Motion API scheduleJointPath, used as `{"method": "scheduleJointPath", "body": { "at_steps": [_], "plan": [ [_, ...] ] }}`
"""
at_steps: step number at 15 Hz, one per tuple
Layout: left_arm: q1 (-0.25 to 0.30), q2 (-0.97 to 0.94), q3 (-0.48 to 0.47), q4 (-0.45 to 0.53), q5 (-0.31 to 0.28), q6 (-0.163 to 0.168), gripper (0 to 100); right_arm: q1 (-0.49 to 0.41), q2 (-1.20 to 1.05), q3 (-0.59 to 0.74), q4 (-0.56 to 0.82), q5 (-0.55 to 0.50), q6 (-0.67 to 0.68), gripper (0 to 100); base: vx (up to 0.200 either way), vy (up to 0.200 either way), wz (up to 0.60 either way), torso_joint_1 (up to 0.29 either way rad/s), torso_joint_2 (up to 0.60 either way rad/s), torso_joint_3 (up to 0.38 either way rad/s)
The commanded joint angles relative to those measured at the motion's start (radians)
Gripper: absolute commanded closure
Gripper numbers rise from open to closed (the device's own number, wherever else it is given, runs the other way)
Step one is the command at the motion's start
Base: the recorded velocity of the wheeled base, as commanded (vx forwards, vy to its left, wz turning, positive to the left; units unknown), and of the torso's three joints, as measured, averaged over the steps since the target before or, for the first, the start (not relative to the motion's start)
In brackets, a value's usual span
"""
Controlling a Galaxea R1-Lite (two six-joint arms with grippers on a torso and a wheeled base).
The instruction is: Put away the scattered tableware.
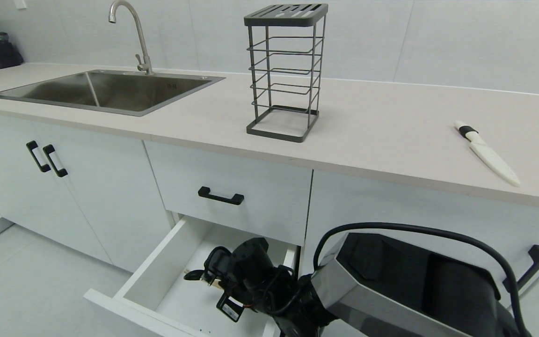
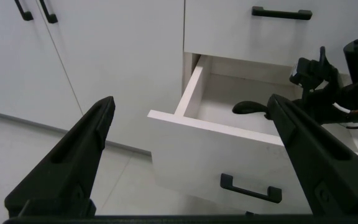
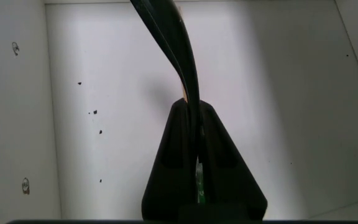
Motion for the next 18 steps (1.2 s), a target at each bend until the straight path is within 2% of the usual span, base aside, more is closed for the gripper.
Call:
{"method": "scheduleJointPath", "body": {
  "at_steps": [1,4,5,14,18],
  "plan": [
    [0.000,0.001,0.000,0.000,0.000,0.000,0,0.003,0.008,-0.002,0.001,0.002,0.000,100,0.000,0.000,0.00,0.000,0.00,0.000],
    [0.000,0.001,0.000,0.000,0.000,0.000,0,0.020,0.007,-0.011,0.044,0.006,-0.002,100,0.000,0.000,0.00,0.000,0.00,0.000],
    [0.000,0.001,0.000,0.000,0.000,0.000,0,0.020,0.007,-0.013,0.048,0.008,-0.002,0,0.000,0.000,0.00,0.000,0.00,0.000],
    [0.000,0.001,0.000,0.000,0.000,0.000,0,0.030,-0.082,0.007,0.048,0.015,0.000,0,0.000,0.000,0.00,0.000,0.00,0.000],
    [0.000,0.001,0.000,0.000,0.000,0.000,0,0.037,-0.208,0.127,0.041,-0.005,0.030,0,0.000,0.000,0.00,0.000,0.00,0.000]
  ]
}}
